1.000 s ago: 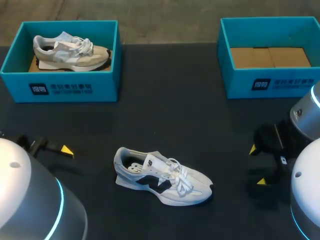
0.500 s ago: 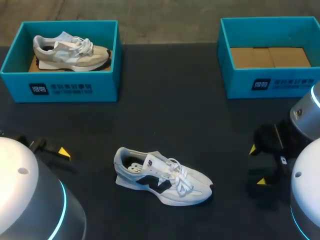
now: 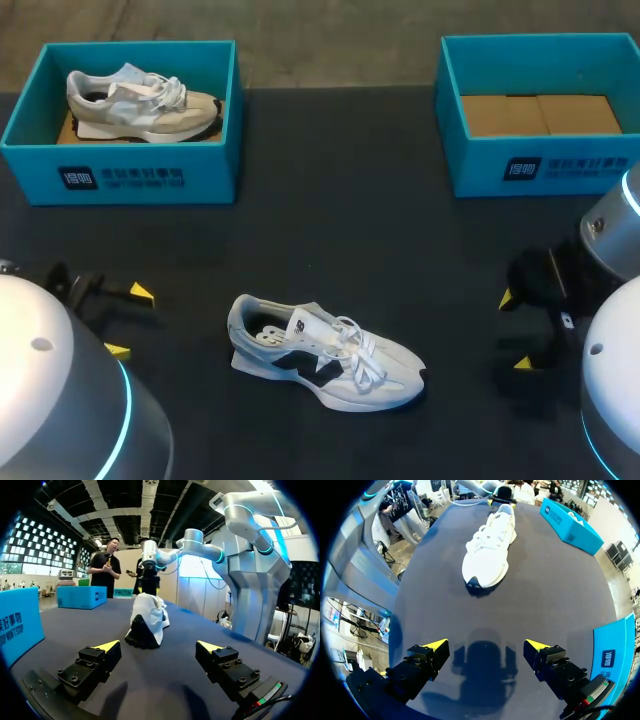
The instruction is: Take the shoe out of the shoebox, open the shoe tongue, remove and reinsert the insole, then place the shoe into the shoebox
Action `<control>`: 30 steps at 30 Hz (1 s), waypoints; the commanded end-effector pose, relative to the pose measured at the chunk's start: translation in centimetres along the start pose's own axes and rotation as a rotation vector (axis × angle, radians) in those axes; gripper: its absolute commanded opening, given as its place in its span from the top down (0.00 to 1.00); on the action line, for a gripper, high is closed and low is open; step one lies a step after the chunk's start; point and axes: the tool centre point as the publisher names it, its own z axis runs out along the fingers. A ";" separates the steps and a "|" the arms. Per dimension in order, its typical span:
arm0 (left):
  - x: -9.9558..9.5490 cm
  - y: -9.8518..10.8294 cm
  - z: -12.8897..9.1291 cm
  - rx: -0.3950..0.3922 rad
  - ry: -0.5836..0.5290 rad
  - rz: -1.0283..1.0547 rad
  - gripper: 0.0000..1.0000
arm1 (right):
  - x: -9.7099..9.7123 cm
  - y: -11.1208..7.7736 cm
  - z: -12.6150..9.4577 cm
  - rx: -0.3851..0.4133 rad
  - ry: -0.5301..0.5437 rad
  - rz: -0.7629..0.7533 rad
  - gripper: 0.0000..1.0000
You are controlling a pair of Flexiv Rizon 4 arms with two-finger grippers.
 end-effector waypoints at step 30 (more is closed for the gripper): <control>-4.6 0.7 5.3 -0.038 0.072 0.012 0.00 | 0.2 0.1 0.0 0.005 -0.004 0.001 0.00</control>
